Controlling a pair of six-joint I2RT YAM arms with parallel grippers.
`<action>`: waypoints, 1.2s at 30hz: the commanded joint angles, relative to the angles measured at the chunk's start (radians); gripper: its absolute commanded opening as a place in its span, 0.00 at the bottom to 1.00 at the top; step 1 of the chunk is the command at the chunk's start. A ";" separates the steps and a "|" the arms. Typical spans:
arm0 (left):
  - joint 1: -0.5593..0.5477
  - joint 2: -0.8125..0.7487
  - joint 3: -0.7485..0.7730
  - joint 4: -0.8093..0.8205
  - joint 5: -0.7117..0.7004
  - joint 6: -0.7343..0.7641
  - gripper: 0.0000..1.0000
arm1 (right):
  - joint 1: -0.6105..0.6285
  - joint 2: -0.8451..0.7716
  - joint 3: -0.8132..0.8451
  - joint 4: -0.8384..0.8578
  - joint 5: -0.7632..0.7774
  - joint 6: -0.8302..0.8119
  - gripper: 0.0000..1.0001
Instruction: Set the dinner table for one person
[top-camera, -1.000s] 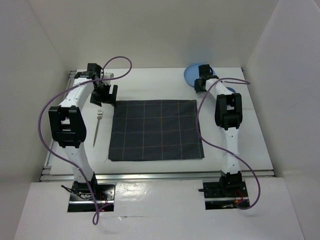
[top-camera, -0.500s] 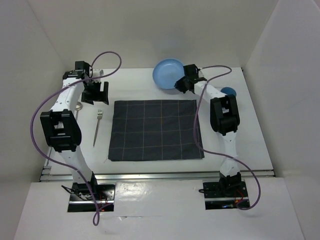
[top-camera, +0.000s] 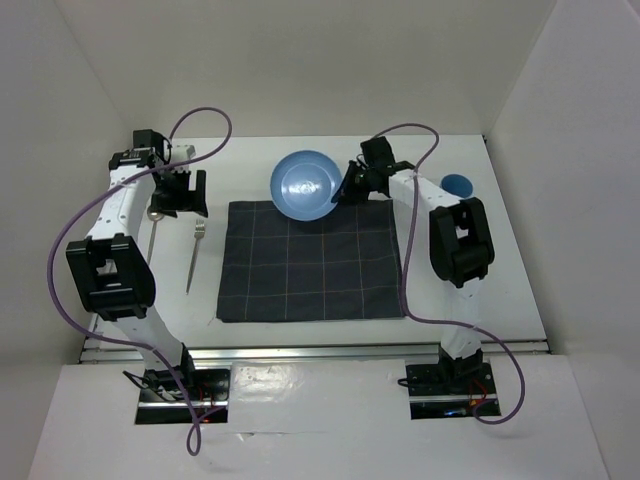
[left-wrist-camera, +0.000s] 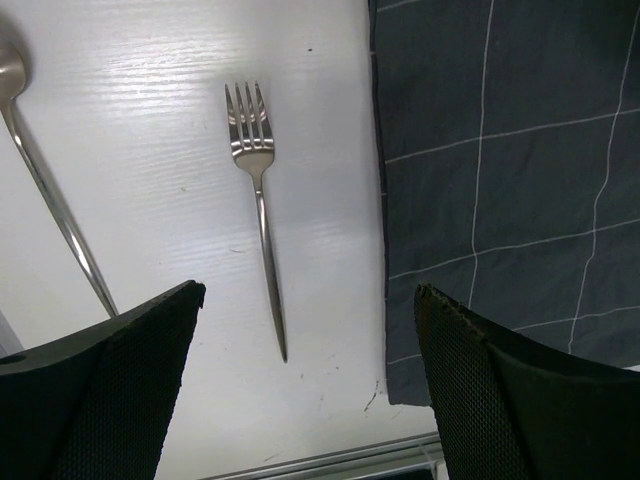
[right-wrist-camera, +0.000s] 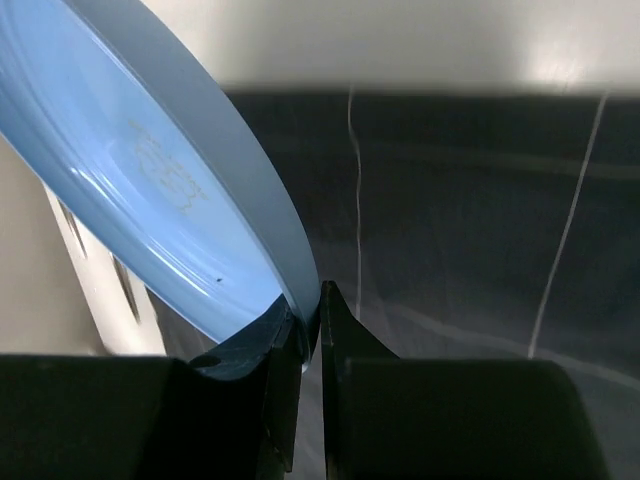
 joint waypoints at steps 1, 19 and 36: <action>0.010 -0.050 -0.023 -0.005 0.029 0.041 0.93 | -0.003 -0.094 0.034 -0.204 -0.209 -0.231 0.00; 0.010 -0.040 -0.023 -0.015 0.056 0.042 0.92 | 0.083 -0.057 -0.119 -0.412 -0.240 -0.395 0.00; 0.010 -0.031 -0.023 -0.015 0.056 0.042 0.92 | 0.105 -0.025 -0.171 -0.367 -0.162 -0.386 0.00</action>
